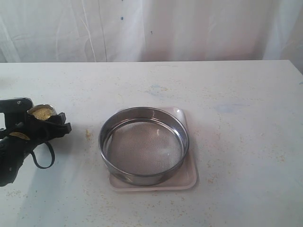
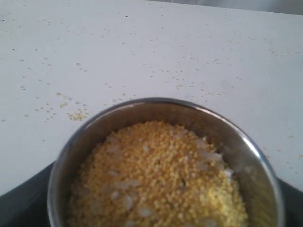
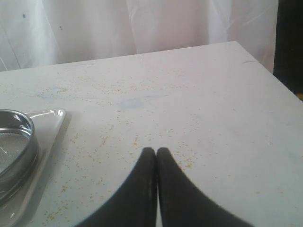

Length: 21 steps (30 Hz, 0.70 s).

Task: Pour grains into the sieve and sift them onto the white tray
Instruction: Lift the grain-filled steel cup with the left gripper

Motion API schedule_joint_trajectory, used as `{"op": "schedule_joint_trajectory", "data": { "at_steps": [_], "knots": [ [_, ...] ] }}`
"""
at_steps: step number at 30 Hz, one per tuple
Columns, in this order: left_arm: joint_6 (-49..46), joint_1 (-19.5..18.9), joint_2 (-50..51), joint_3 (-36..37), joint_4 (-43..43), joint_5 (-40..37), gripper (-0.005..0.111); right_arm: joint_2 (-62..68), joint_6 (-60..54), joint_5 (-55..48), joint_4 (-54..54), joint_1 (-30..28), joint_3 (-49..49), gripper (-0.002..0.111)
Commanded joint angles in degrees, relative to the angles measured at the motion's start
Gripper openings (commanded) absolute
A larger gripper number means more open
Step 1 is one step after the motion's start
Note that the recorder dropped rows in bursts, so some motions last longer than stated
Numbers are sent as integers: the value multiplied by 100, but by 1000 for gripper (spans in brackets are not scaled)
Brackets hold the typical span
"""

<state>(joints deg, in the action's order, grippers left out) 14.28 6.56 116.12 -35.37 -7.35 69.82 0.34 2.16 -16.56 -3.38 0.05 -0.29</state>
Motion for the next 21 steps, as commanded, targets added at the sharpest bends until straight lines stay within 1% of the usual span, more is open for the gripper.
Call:
{"op": "schedule_joint_trajectory", "data": {
  "at_steps": [1,4,5,8,11,14,15,18,21],
  "knots": [
    [-116,9,-26,-12,-54,14,28,-34,5,30,49,-5,29,0],
    [-200,9,-26,-12,-19,14,4,-34,5,30,49,-5,29,0],
    [-275,9,-26,-12,18,14,0,-34,5,30,49,-5,29,0],
    [-276,9,-26,-12,96,14,0,-34,5,30,49,-5,29,0],
    [-252,9,-26,-12,411,14,0,-34,5,30,49,-5,29,0],
    [-40,21,-26,-12,510,14,0,-34,5,30,49,-5,29,0],
    [120,61,-26,-12,570,14,0,-34,5,30,49,-5,29,0],
    [109,216,-68,-2,597,14,0,-34,5,30,49,-5,29,0],
    [94,225,-286,20,788,14,0,-34,5,30,49,-5,29,0]
  ]
}}
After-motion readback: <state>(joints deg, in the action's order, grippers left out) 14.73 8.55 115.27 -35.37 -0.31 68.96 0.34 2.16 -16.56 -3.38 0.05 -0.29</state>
